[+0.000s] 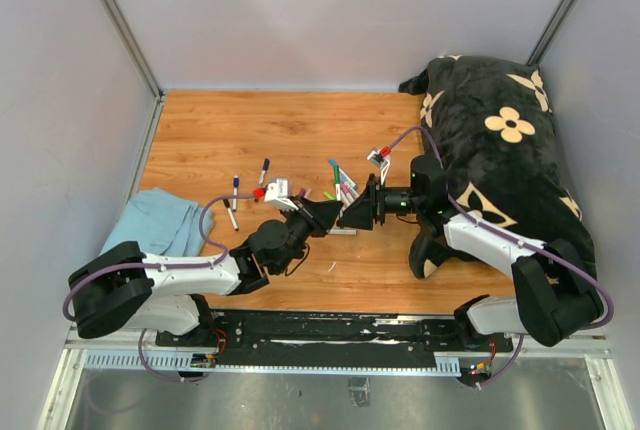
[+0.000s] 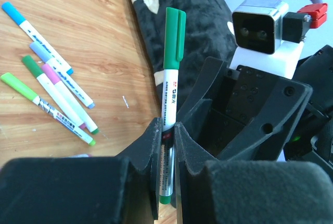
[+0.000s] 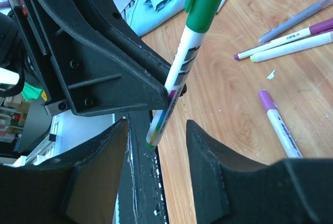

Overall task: Open the pen caps
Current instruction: Open the pen cap from the pen.

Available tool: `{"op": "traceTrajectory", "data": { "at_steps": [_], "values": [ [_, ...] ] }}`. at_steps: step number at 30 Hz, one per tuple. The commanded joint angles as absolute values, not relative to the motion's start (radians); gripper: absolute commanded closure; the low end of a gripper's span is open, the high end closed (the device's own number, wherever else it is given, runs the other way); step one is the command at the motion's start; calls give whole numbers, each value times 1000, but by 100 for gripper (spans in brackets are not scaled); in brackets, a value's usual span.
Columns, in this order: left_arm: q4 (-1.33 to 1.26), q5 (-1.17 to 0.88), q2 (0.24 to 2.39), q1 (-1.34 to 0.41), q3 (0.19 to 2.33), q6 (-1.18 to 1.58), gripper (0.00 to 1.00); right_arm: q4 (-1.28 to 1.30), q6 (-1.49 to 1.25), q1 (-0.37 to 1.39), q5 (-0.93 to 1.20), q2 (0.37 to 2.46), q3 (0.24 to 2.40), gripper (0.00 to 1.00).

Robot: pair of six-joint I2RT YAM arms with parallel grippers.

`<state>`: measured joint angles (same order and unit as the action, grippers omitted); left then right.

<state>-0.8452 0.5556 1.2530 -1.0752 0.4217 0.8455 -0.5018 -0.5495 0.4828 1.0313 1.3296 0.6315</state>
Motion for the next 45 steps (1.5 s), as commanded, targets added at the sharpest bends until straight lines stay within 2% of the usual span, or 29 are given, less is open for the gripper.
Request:
{"op": "traceTrajectory", "data": {
  "at_steps": [1, 5, 10, 13, 16, 18, 23, 29, 35, 37, 39, 45],
  "values": [
    [-928, 601, 1279, -1093, 459, 826, 100, -490, -553, 502, 1033, 1330, 666, 54],
    [-953, 589, 1288, -1103, 461, 806, 100, -481, -553, 503, 1034, 1331, 671, 67],
    [-974, 562, 1292, -1105, 451, 789, 97, -465, -550, 503, 1046, 1328, 685, 89],
    [-1106, 519, 1281, -1105, 395, 747, 67, -406, -518, 501, 1057, 1328, 709, 99],
    [-1254, 484, 1254, -1105, 311, 683, 39, -317, -451, 499, 1092, 1332, 750, 99],
    [-1295, 460, 1217, -1104, 263, 638, 25, -249, -379, 497, 1143, 1338, 782, 99],
    [-1122, 364, 1051, -1086, 256, 525, 6, 19, -135, 497, 1208, 1359, 891, 99],
    [-890, 160, 876, -907, 277, 670, 4, 255, 82, 502, 1132, 1360, 975, 98],
    [-653, 279, 837, -874, 386, 709, 6, 338, 186, 523, 1017, 1329, 990, 98],
    [-632, 318, 858, -874, 419, 721, 10, 354, 208, 532, 989, 1326, 995, 98],
    [-623, 332, 894, -876, 449, 741, 18, 364, 221, 538, 972, 1326, 998, 98],
    [-475, 408, 1051, -923, 598, 749, 29, 380, 241, 546, 938, 1325, 1005, 97]
  ]
}}
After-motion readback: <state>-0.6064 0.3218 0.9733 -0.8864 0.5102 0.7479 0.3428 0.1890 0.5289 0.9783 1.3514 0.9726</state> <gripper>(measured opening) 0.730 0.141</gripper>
